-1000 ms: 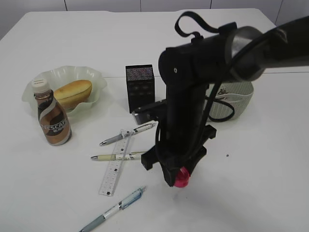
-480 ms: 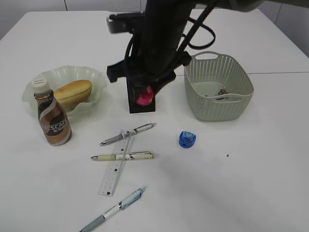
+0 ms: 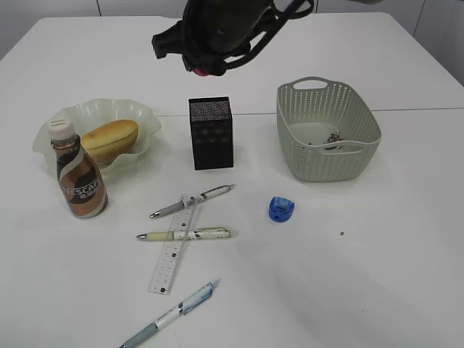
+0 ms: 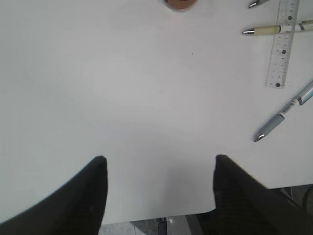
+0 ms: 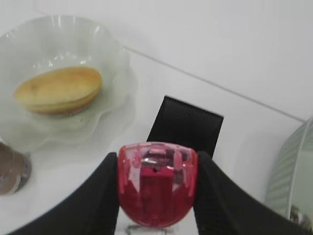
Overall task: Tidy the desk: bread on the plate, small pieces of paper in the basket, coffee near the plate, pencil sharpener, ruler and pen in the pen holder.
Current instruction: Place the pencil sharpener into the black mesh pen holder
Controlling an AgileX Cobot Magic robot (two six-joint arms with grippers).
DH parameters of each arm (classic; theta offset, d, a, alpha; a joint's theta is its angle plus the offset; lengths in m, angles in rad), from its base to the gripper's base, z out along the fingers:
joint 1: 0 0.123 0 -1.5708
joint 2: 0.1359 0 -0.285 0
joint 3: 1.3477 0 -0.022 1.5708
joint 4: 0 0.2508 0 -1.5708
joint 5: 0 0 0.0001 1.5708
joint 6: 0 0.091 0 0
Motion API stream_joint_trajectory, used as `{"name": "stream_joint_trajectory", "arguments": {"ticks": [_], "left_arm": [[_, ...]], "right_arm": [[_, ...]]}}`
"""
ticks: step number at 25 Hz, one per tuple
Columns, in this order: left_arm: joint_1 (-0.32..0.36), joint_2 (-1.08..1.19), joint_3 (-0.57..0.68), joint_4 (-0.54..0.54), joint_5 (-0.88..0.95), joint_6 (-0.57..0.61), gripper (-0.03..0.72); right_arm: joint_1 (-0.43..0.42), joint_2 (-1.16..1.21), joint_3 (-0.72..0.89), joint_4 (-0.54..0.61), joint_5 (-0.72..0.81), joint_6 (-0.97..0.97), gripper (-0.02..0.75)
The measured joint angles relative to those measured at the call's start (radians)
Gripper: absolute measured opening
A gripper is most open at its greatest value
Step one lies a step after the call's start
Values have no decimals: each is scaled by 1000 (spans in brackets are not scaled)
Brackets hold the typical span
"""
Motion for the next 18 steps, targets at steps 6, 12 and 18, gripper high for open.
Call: {"name": "stream_joint_trajectory", "arguments": {"ticks": [6, 12, 18], "left_arm": [[0, 0, 0, 0, 0, 0, 497], [0, 0, 0, 0, 0, 0, 497], [0, 0, 0, 2, 0, 0, 497]], "right_arm": [[-6, 40, -2, -107, -133, 88, 310], [-20, 120, -2, -116, -205, 112, 310], [-61, 162, -2, -126, -263, 152, 310]]}}
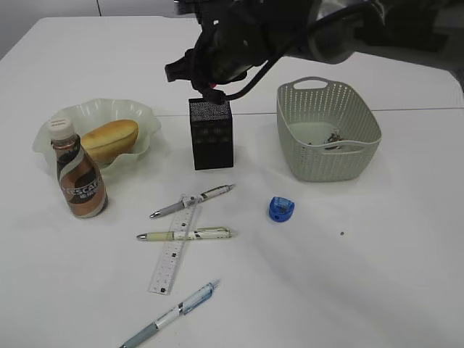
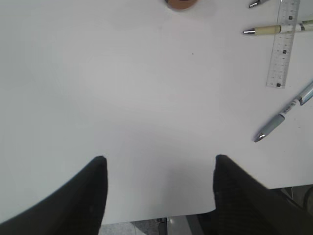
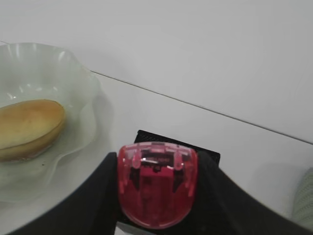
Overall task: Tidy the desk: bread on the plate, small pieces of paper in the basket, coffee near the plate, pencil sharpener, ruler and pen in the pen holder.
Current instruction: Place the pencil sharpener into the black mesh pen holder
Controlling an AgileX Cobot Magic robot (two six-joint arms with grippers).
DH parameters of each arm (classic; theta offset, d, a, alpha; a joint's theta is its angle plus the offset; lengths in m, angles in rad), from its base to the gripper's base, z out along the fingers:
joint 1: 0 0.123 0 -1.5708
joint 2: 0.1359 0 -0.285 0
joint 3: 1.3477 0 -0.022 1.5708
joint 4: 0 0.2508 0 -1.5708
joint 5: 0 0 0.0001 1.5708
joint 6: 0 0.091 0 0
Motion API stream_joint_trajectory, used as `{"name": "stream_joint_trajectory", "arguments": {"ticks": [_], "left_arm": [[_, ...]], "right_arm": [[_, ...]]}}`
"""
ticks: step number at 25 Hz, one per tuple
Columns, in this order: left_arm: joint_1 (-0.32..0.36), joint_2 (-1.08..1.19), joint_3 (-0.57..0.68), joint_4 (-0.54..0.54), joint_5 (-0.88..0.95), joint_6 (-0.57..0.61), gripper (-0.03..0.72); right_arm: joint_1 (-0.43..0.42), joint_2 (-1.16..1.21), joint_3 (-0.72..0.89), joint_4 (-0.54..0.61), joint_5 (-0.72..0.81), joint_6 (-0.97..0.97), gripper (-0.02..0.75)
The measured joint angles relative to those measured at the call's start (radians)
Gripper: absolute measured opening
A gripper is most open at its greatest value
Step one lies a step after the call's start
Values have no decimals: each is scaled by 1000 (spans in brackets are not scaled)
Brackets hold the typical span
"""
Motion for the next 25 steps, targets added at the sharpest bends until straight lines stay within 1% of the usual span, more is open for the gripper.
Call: {"name": "stream_joint_trajectory", "arguments": {"ticks": [3, 9, 25], "left_arm": [[0, 0, 4, 0, 0, 0, 497], [0, 0, 51, 2, 0, 0, 497], [0, 0, 53, 2, -2, 0, 497]], "right_arm": [[-16, 17, 0, -3, -15, 8, 310], [-19, 48, 0, -11, -62, 10, 311], [-27, 84, 0, -49, -117, 13, 313]]}}
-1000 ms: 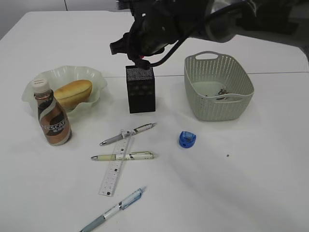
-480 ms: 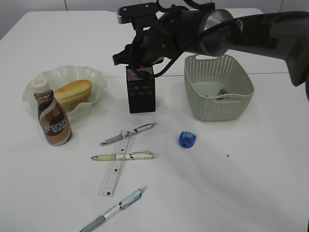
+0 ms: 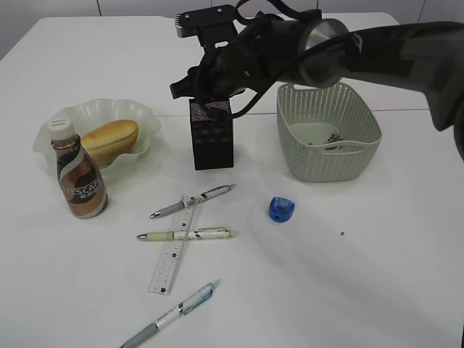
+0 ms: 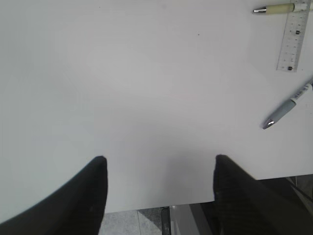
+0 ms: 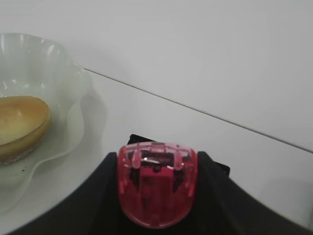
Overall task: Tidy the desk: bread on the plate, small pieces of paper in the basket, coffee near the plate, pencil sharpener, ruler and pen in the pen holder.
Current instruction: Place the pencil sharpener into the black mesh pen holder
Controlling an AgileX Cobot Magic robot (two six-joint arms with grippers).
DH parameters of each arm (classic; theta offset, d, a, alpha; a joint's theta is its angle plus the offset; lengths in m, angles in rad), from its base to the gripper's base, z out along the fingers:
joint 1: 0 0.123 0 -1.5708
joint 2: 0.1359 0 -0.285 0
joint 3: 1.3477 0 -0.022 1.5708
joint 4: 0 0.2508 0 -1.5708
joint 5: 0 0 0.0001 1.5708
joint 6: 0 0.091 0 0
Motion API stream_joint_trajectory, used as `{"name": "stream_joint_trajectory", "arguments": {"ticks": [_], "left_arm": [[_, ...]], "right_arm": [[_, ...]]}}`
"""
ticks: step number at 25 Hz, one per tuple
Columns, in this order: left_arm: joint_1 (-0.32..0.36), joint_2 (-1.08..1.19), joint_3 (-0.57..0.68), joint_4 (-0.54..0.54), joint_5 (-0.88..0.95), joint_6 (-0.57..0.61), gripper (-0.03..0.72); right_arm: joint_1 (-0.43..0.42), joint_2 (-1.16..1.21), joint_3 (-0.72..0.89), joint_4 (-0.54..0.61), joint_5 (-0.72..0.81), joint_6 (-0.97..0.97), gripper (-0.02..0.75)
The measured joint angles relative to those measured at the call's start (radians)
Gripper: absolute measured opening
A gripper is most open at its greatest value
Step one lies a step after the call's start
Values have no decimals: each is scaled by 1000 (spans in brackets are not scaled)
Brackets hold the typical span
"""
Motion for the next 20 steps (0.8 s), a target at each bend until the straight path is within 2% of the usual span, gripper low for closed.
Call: {"name": "stream_joint_trajectory", "arguments": {"ticks": [14, 20], "left_arm": [[0, 0, 0, 2, 0, 0, 497], [0, 0, 0, 2, 0, 0, 497]], "right_arm": [[-15, 2, 0, -4, -6, 5, 326], [-15, 7, 0, -4, -8, 5, 414]]}}
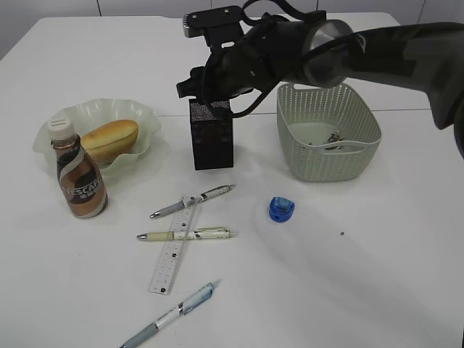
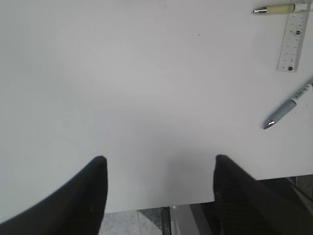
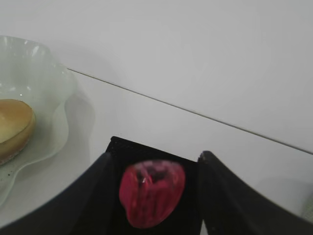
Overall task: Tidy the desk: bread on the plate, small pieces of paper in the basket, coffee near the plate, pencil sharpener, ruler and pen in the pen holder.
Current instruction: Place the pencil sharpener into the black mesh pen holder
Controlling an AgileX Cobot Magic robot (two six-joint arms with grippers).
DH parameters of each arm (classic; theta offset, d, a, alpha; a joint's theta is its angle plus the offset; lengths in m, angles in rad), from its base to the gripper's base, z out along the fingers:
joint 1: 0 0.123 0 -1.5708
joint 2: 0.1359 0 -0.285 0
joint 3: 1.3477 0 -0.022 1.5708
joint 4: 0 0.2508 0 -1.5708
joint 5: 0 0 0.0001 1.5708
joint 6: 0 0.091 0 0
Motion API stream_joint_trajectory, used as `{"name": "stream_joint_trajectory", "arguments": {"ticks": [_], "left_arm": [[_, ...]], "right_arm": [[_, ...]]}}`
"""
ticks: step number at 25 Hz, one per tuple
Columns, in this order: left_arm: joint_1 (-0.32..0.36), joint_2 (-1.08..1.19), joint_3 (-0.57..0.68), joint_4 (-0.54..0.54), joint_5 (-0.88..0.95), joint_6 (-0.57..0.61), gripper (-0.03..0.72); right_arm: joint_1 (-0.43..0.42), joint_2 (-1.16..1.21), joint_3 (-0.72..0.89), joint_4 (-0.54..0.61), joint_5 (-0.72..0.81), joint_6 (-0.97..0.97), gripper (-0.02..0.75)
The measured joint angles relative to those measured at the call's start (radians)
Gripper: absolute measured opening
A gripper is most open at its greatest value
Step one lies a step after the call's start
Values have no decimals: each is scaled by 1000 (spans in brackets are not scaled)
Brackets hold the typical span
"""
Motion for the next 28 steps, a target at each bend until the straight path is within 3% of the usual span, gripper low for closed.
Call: {"name": "stream_joint_trajectory", "arguments": {"ticks": [9, 13, 28], "left_arm": [[0, 0, 0, 0, 0, 0, 497], [0, 0, 0, 0, 0, 0, 497], [0, 0, 0, 2, 0, 0, 497]], "right_arm": [[0, 0, -2, 0, 0, 2, 445], [0, -7, -32, 6, 74, 2, 446], [0, -92, -171, 192, 785, -1, 421]]}}
